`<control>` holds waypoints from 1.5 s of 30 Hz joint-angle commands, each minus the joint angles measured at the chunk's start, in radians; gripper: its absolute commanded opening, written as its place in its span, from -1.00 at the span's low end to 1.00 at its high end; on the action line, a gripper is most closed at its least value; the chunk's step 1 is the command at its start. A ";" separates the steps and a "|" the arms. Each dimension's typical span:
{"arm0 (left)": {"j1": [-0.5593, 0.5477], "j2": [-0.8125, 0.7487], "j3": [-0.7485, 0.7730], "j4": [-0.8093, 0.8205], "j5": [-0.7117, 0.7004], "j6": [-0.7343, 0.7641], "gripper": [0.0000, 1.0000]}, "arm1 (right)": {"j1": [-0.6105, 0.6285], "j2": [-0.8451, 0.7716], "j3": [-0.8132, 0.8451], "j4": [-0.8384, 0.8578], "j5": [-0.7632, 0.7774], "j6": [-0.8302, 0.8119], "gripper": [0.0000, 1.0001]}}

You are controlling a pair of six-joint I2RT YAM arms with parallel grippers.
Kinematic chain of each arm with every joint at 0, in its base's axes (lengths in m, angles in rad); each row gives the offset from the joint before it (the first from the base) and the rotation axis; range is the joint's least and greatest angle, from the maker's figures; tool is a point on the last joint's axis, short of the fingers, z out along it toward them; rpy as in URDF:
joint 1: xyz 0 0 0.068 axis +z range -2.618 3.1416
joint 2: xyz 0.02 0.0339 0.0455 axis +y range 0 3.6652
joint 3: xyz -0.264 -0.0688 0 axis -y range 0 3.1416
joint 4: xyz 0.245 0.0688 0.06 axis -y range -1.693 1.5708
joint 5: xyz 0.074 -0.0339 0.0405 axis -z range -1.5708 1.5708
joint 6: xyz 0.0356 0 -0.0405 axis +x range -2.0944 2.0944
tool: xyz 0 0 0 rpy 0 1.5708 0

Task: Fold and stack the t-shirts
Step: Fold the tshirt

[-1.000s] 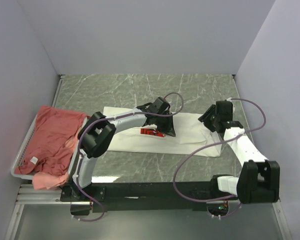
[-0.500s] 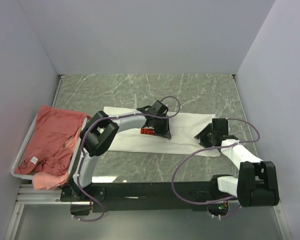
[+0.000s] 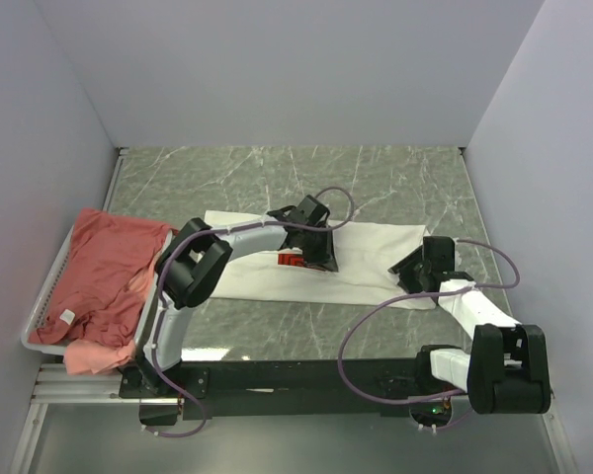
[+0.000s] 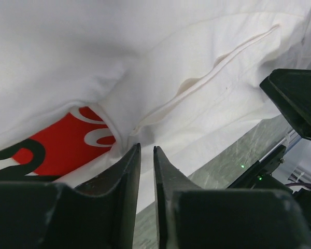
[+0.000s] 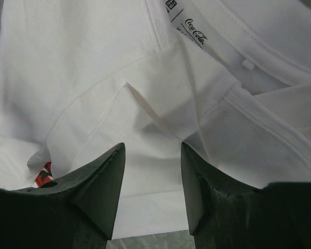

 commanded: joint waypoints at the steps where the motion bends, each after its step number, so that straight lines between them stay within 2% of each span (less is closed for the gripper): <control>1: 0.048 -0.119 0.057 -0.011 0.012 0.029 -0.53 | -0.021 0.011 0.028 -0.039 0.070 -0.011 0.09; 6: 0.131 -0.216 -0.001 -0.034 0.004 0.029 -0.48 | -0.117 0.025 0.046 -0.047 0.041 -0.057 0.11; 11: 0.161 -0.309 -0.117 -0.075 -0.090 0.026 -0.50 | -0.146 0.068 0.143 -0.088 0.032 -0.080 0.10; 15: 0.176 -0.390 -0.252 -0.082 -0.243 -0.003 -0.59 | -0.101 0.001 0.157 -0.145 0.072 -0.048 0.10; 18: 0.190 -0.446 -0.360 -0.045 -0.268 -0.025 -0.63 | -0.041 -0.048 0.140 -0.150 0.122 -0.003 0.11; 20: 0.190 -0.455 -0.412 -0.040 -0.314 -0.022 -0.68 | 0.051 -0.035 0.160 -0.165 0.154 0.040 0.11; 22: 0.191 -0.461 -0.455 -0.023 -0.329 -0.025 -0.70 | 0.134 0.008 0.187 -0.183 0.191 0.076 0.11; 25: 0.190 -0.453 -0.489 0.012 -0.332 -0.022 -0.73 | 0.163 0.066 0.178 -0.134 0.173 0.104 0.11; 32: 0.174 -0.397 -0.527 0.073 -0.378 -0.038 -0.75 | 0.163 0.260 0.236 -0.093 0.187 0.052 0.11; 39: 0.079 -0.342 -0.523 0.078 -0.360 -0.080 -0.75 | 0.133 0.415 0.359 -0.110 0.150 -0.012 0.10; 45: -0.026 -0.314 -0.518 0.116 -0.288 -0.181 -0.75 | 0.094 0.611 0.639 -0.221 0.107 -0.142 0.09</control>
